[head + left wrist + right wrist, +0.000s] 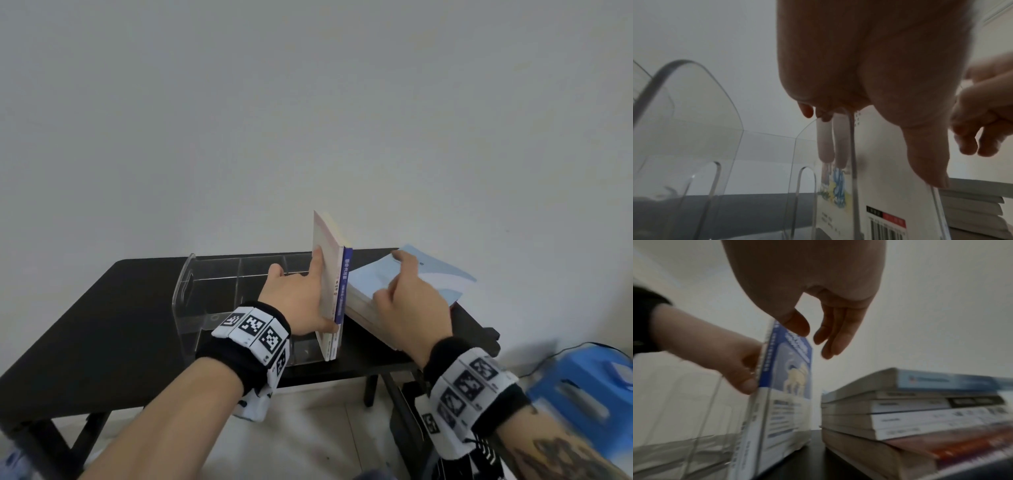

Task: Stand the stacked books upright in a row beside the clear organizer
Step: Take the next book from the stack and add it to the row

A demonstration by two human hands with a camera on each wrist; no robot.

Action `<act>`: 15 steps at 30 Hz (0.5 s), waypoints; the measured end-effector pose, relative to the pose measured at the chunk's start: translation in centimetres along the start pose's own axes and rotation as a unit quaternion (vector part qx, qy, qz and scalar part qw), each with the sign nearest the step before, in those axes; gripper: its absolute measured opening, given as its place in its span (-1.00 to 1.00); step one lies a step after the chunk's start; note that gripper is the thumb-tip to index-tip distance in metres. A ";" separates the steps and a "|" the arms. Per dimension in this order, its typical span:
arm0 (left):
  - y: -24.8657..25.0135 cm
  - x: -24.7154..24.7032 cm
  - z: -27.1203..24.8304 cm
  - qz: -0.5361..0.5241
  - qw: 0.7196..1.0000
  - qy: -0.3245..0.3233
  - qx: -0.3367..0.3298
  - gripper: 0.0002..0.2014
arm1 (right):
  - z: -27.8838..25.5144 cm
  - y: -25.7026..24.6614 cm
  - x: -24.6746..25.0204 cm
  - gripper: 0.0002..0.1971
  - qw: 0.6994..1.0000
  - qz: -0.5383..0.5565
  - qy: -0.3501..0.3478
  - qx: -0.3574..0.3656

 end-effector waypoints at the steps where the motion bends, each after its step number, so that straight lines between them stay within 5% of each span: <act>1: 0.1 0.0 0.0 0.006 1.000 0.001 -0.001 0.20 | 0.7 1.3 0.5 -0.41 0.999 0.002 0.016 -0.029; 6: 0.3 -0.1 0.2 0.020 1.000 0.002 0.001 0.18 | 2.8 8.8 2.8 -0.16 0.971 -0.042 0.045 -0.231; 9: 0.2 -0.4 0.3 0.020 1.000 -0.004 -0.003 0.20 | 2.6 13.5 2.0 -0.07 0.934 0.065 -0.005 -0.351; 13: 0.2 -0.7 0.3 0.022 1.000 -0.001 -0.004 0.18 | 2.2 14.6 1.7 -0.70 0.886 0.257 -0.002 -0.386; 15: 0.2 -0.6 0.2 0.022 1.000 -0.001 -0.004 0.17 | 2.3 14.4 1.9 -0.71 0.873 0.285 0.001 -0.395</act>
Point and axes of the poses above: each hand's wrist, its own z-axis towards the middle knuckle, its own x-axis out of the back of the hand, y = z × x, the point moved 6 cm from there along z, towards the middle knuckle, and after that the axes turned 14 degrees about z, right-handed, at the moved point
